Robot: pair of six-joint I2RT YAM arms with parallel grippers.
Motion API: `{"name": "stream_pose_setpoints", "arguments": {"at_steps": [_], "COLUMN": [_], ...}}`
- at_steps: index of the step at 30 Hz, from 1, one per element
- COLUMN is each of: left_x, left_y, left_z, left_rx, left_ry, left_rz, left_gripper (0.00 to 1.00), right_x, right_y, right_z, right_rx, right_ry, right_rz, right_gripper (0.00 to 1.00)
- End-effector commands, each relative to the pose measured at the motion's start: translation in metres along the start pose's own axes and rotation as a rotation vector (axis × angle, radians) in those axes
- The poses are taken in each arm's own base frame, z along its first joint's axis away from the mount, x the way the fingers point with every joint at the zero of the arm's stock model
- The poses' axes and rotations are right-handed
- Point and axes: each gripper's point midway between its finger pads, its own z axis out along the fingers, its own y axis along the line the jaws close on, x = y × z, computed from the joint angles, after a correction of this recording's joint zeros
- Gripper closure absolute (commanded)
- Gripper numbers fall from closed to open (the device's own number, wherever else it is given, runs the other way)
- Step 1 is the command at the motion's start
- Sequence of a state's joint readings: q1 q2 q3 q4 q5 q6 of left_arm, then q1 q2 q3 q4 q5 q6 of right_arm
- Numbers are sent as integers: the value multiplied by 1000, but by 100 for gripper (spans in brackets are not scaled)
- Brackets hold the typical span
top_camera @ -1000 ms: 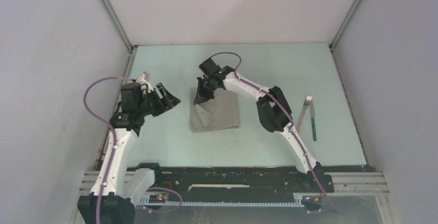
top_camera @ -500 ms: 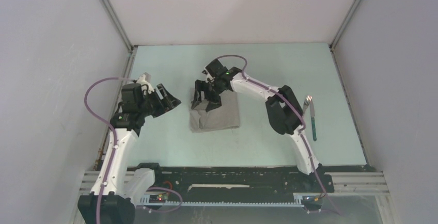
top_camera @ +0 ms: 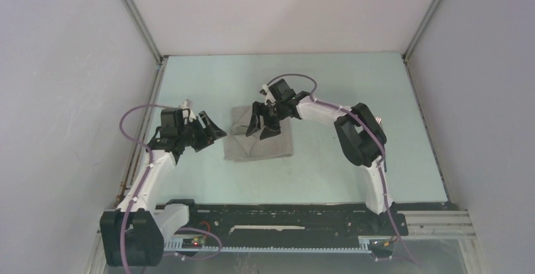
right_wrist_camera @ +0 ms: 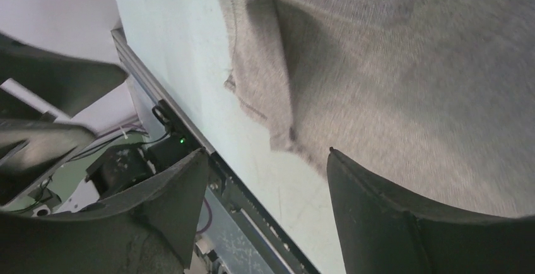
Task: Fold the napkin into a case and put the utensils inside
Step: Smooth out the square-folded napkin at the center of the board.
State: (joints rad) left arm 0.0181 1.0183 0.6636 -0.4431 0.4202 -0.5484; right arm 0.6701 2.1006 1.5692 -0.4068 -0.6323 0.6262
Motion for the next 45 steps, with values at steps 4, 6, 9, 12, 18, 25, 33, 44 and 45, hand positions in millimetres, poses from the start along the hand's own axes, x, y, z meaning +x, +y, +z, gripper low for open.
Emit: {"name": "stream_pose_setpoints", "arguments": {"at_steps": [4, 6, 9, 12, 18, 25, 33, 44, 45], "left_x": [-23, -31, -43, -55, -76, -88, -74, 2, 2], "left_y": [-6, -6, -7, -13, -37, -45, -52, -94, -97], "left_z": [-2, -5, -12, -13, 19, 34, 30, 100, 107], "left_rx": [1, -6, -13, 4, 106, 116, 139, 11, -13], "left_ry": [-108, -130, -172, -193, -77, -56, -50, 93, 81], "left_rz": [-30, -42, -44, -60, -112, -96, -58, 214, 245], "left_gripper": [29, 29, 28, 28, 29, 28, 32, 39, 39], "right_x": [1, 13, 30, 32, 28, 37, 40, 40, 40], "right_y": [36, 58, 92, 100, 13, -77, -95, -101, -101], "right_z": [64, 76, 71, 49, -27, -93, -76, -59, -58], "right_rx": [-83, -109, -187, -228, 22, 340, 328, 314, 319], "right_ry": [7, 46, 75, 62, -61, -210, -185, -175, -175], "right_rz": [-27, -51, -111, -141, -38, 67, 133, 138, 134], "right_gripper": [26, 27, 24, 21, 21, 27, 47, 41, 42]}}
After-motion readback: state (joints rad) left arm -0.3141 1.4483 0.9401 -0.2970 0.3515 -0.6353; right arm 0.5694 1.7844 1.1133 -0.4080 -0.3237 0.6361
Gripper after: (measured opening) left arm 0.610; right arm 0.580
